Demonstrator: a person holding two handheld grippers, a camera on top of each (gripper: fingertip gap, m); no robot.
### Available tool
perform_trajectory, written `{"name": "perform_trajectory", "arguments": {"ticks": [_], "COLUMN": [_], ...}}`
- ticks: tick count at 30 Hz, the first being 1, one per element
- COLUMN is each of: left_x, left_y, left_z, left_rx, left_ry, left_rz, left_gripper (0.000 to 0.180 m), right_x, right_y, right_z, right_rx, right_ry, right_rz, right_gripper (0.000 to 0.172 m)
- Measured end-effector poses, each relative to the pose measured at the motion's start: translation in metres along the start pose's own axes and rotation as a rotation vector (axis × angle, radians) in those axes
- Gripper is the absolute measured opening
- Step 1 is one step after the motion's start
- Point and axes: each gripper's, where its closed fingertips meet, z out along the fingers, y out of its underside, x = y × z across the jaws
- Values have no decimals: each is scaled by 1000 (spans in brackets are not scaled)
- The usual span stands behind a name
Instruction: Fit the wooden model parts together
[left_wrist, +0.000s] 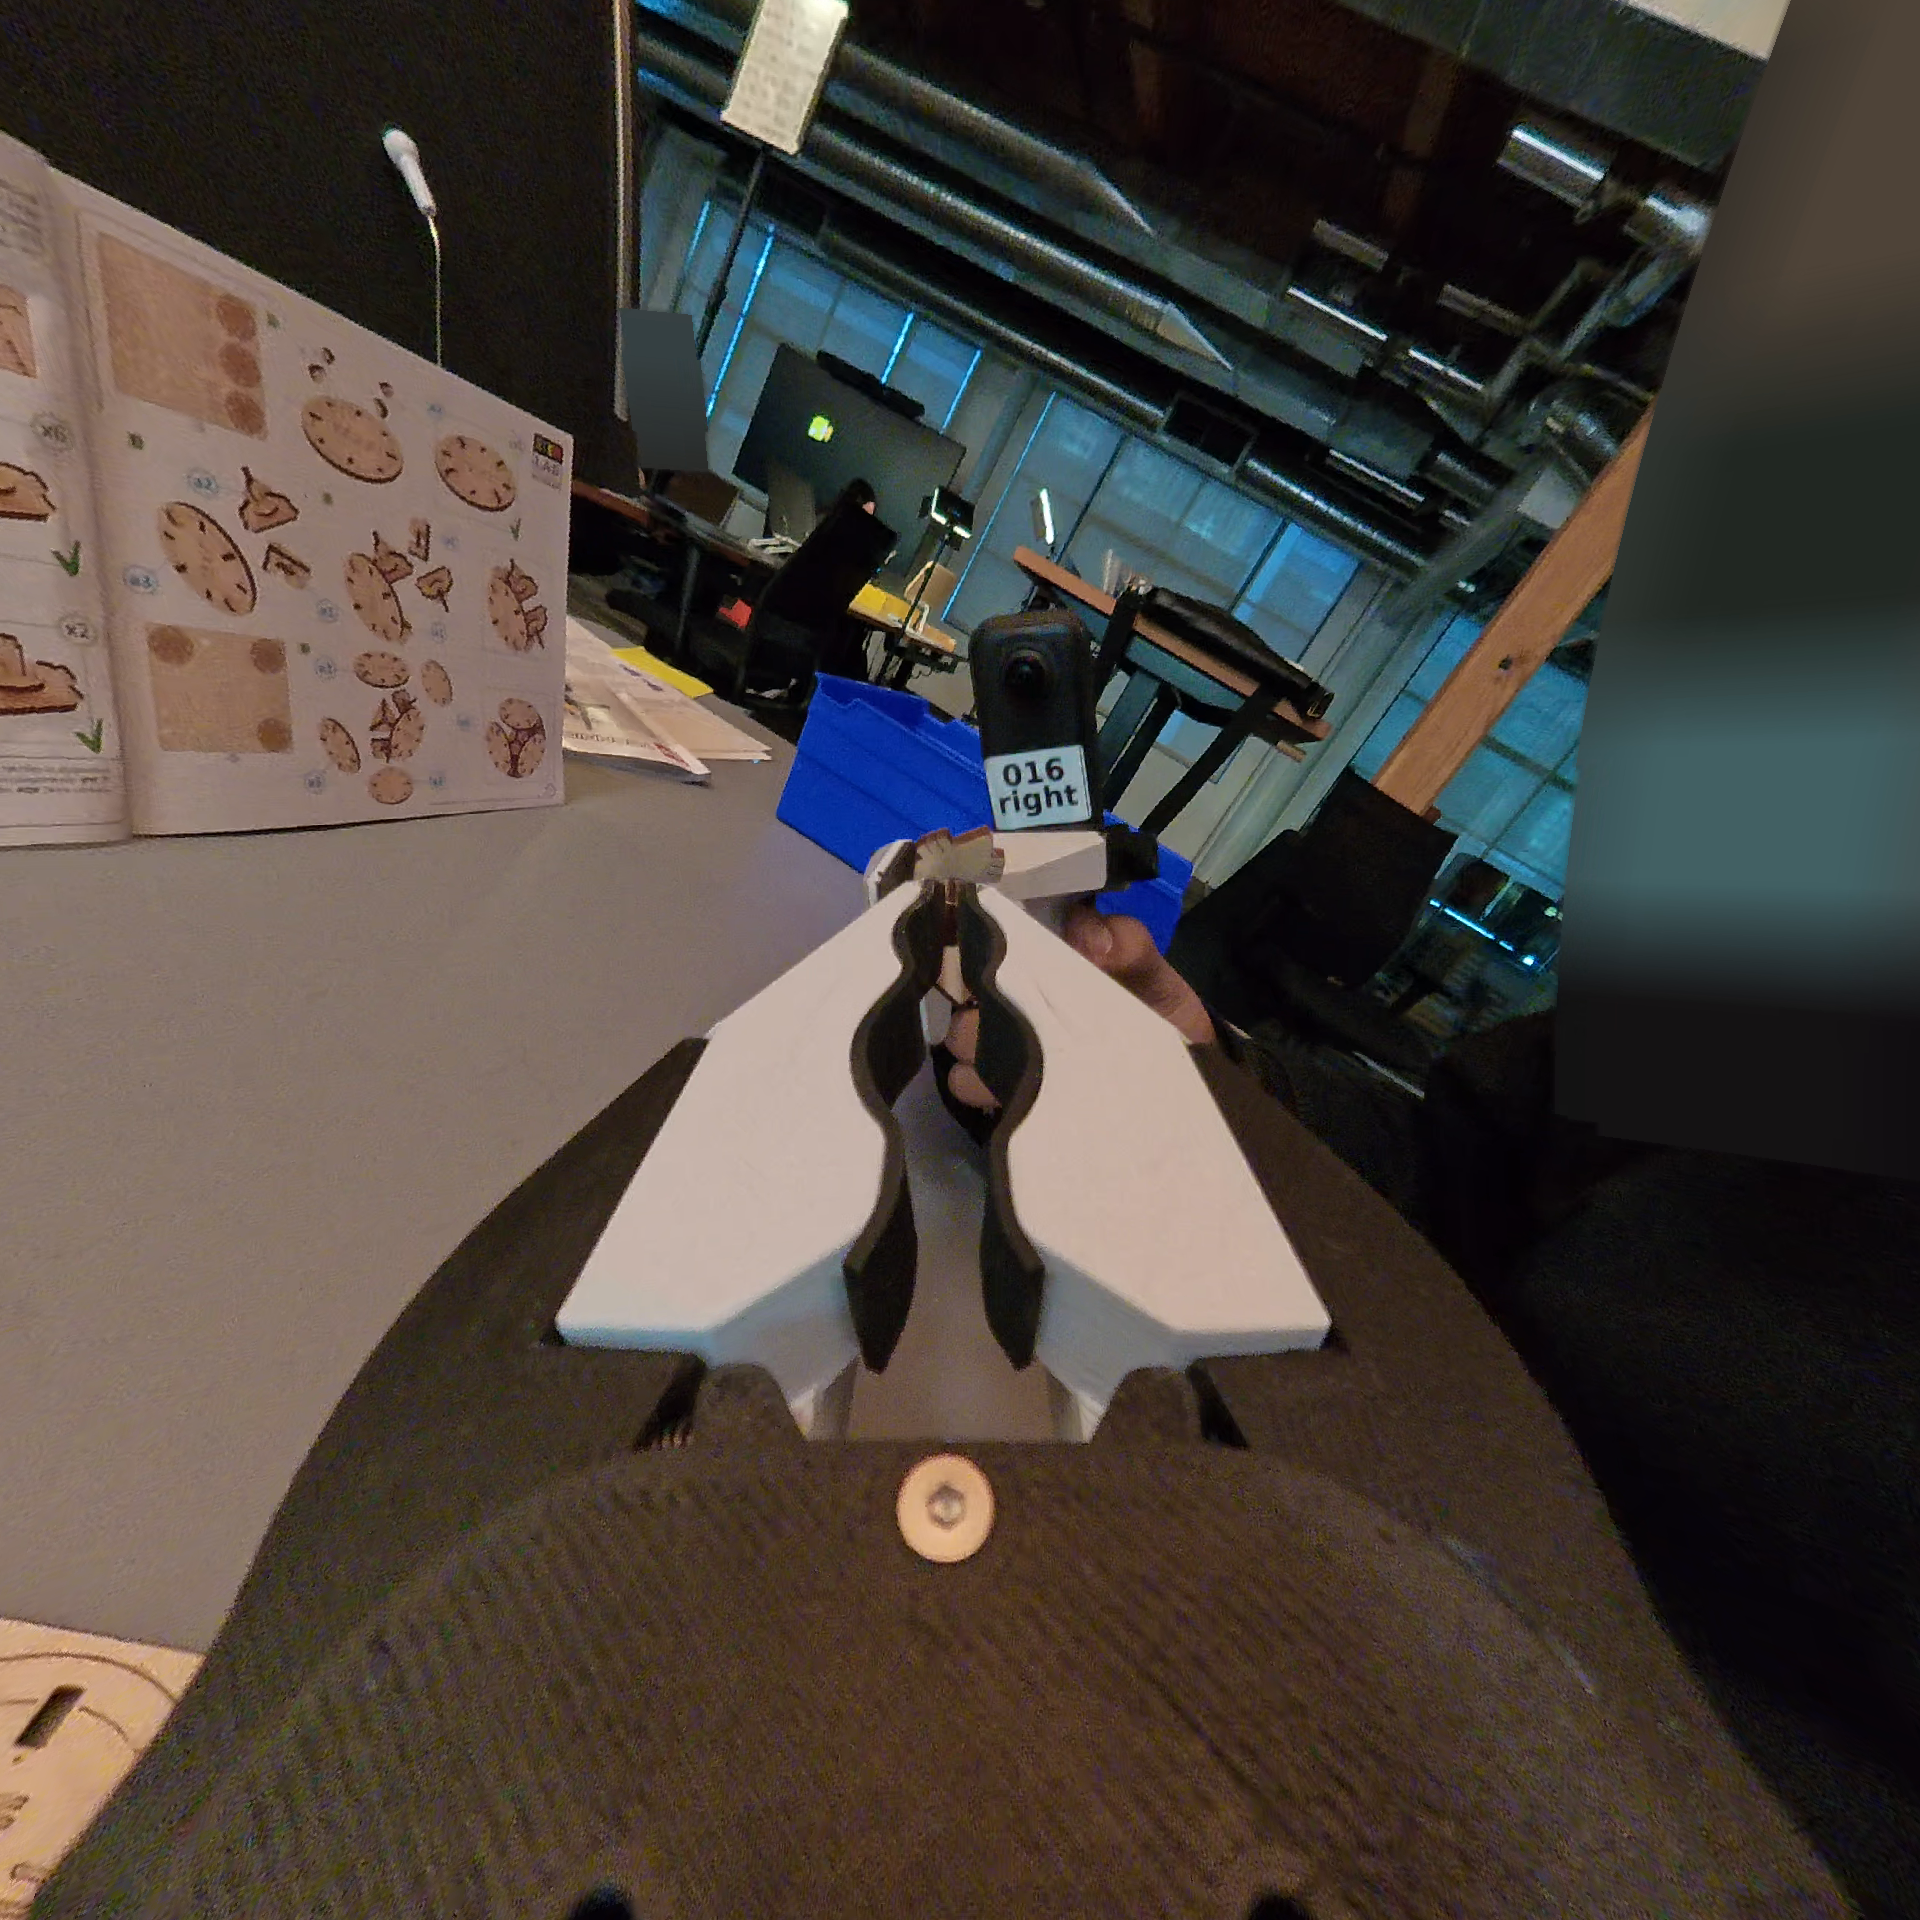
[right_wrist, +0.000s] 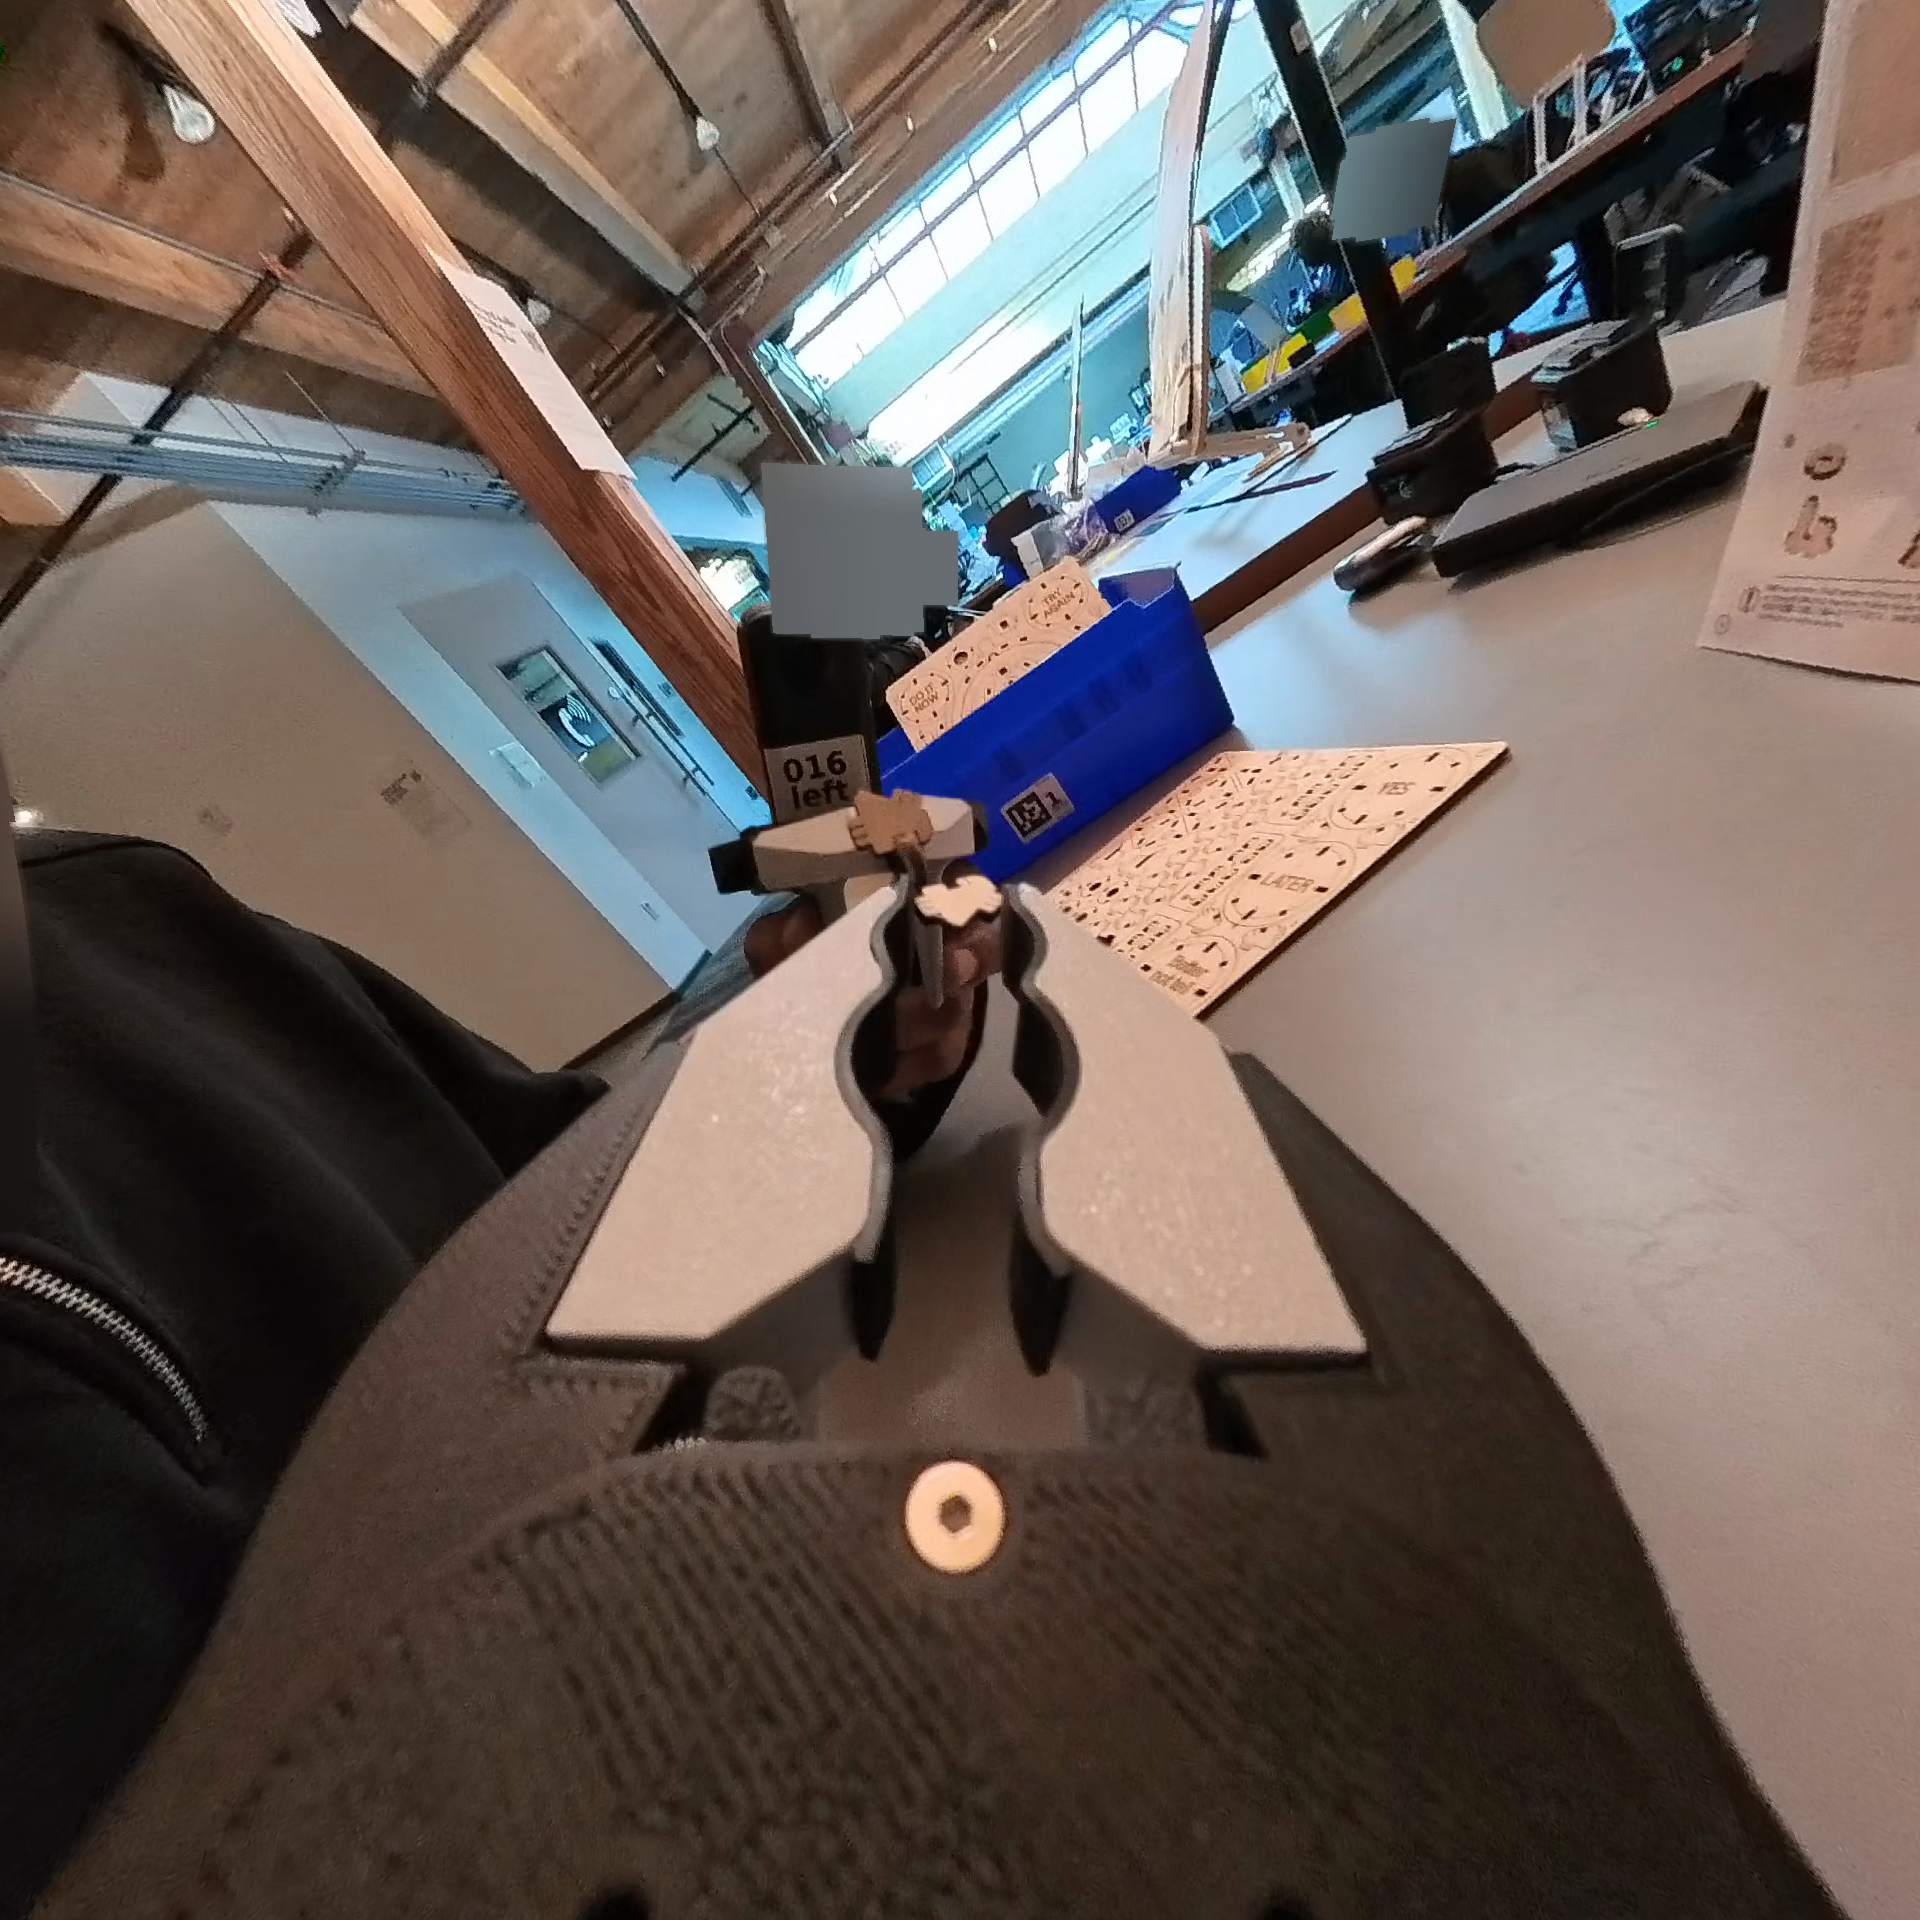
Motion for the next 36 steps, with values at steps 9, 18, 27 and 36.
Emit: {"name": "perform_trajectory", "arguments": {"ticks": [9, 18, 27, 36], "left_x": [-9, -8, -8, -10], "left_y": [4, 6, 7, 10], "left_z": [-1, 0, 1, 1], "left_rx": [-22, -31, -45, -66], "left_ry": [-28, -17, -39, -68], "left_rz": [-41, -42, -6, 36], "left_gripper": [0, 0, 0, 0], "right_x": [2, 5, 6, 7], "right_y": [6, 7, 8, 10], "right_z": [1, 1, 1, 0], "right_rx": [-59, -67, -79, -91], "right_ry": [16, 35, 44, 46], "right_rz": [-14, -11, -5, 11], "right_gripper": [14, 13, 13, 14]}}
